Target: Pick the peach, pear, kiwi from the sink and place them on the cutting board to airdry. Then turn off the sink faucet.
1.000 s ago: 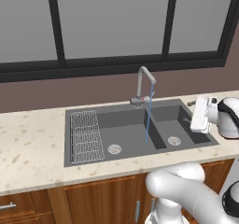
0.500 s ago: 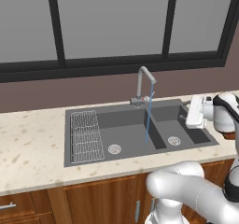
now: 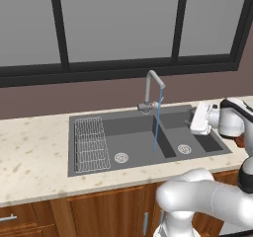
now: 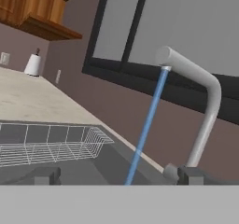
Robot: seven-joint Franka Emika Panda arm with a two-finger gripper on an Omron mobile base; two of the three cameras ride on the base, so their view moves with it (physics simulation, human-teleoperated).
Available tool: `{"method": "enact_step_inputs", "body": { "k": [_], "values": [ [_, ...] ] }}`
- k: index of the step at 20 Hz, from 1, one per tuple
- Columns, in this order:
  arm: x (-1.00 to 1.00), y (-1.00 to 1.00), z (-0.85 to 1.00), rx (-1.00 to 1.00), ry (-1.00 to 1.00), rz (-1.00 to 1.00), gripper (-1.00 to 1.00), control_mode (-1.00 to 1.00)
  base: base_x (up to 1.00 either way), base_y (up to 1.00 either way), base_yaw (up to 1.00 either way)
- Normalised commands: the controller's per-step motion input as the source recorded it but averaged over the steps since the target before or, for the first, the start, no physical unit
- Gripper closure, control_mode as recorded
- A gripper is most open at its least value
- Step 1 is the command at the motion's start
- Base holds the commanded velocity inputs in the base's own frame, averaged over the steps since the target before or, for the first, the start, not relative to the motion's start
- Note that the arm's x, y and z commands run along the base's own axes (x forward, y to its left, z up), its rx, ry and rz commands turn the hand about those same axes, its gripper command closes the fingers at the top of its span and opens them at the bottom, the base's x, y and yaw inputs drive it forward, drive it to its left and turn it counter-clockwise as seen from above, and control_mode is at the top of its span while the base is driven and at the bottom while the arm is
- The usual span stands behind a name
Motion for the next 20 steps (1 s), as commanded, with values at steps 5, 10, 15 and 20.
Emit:
{"method": "enact_step_inputs", "body": {
  "k": [5,10,15,20],
  "values": [
    [0.49,0.01,-0.06,0.10,0.00,-0.01,-1.00,-1.00,0.00,0.00,0.00],
    [0.33,-0.01,0.00,0.01,0.00,0.00,-1.00,-1.00,0.00,0.00,0.00],
    [0.34,-0.05,0.00,0.00,0.00,0.00,-1.00,-1.00,0.00,0.00,0.00],
    [0.20,-0.08,-0.02,0.00,0.00,0.00,-1.00,-1.00,0.00,0.00,0.00]
  ]
}}
